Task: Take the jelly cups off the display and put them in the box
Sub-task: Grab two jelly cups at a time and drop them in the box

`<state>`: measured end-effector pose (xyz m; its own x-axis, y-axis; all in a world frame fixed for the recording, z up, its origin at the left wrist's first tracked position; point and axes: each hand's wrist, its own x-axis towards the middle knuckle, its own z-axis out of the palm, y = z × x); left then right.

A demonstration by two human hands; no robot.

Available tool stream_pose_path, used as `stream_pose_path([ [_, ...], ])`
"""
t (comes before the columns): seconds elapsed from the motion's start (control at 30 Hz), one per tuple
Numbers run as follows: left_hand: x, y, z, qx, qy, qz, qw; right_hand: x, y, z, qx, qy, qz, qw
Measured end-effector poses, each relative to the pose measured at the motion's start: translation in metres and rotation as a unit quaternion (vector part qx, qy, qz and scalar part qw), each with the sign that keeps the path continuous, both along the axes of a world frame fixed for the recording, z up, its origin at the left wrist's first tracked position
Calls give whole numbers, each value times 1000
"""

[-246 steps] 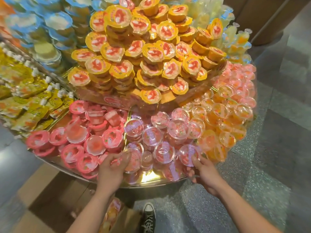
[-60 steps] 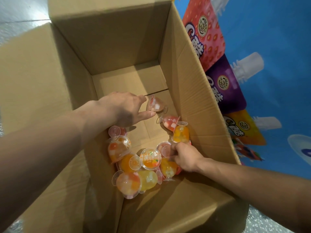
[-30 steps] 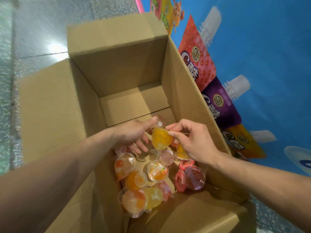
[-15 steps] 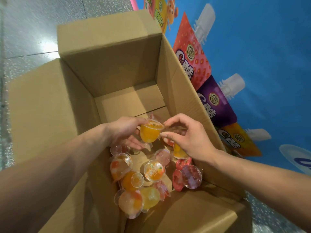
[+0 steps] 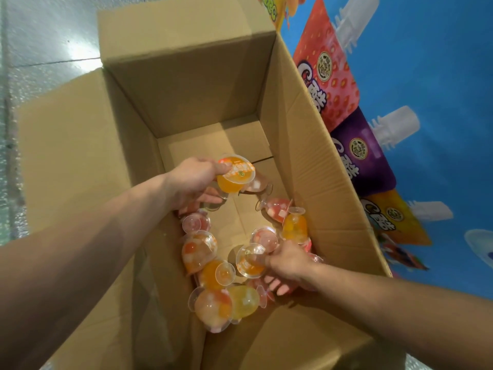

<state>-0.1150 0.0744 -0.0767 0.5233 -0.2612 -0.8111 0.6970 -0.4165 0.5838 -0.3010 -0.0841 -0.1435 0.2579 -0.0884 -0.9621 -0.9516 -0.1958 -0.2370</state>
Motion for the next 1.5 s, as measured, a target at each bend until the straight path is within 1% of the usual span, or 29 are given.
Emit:
stream_pose_path([
  [0.13,0,0,2,25,-19,-22,999,-12,15,-11,-20,44,-3,999],
  [0.23,4,3,-1,14,-18,-38,999,-12,13,-15,-50,48,3,998],
  [0.37,6,6,-4,9,-27,-35,999,-7,9,-19,-91,45,63,993],
  [0.43,7,6,-7,10,-25,-40,999,-6,7,-23,-99,19,76,992],
  [0.53,9,7,-10,21,-19,-57,998,-5,8,-29,-60,-27,31,997],
  [0.67,13,6,-11,41,-48,-98,993,-12,6,-44,-96,-70,48,992],
  [0.73,16,4,-11,35,-58,-87,994,-9,5,-39,-103,-79,33,991],
  [0.83,20,2,-8,22,-62,-66,996,3,-1,-17,-90,-88,-5,992],
  [1.0,24,-1,16,-25,-69,-26,997,22,-17,32,-58,-129,-80,987],
  [1.13,33,-2,62,-46,-90,11,995,47,-30,93,-61,-181,-137,972],
  [1.2,37,-1,95,-59,-103,27,993,59,-31,134,-64,-206,-161,963],
  [1.27,37,-1,134,-58,-127,18,990,69,-32,179,-65,-233,-183,953],
  [1.37,32,-1,201,-58,-152,4,987,80,-31,255,-73,-267,-191,942],
  [1.5,25,1,296,-82,-165,19,983,83,-33,361,-66,-278,-198,938],
])
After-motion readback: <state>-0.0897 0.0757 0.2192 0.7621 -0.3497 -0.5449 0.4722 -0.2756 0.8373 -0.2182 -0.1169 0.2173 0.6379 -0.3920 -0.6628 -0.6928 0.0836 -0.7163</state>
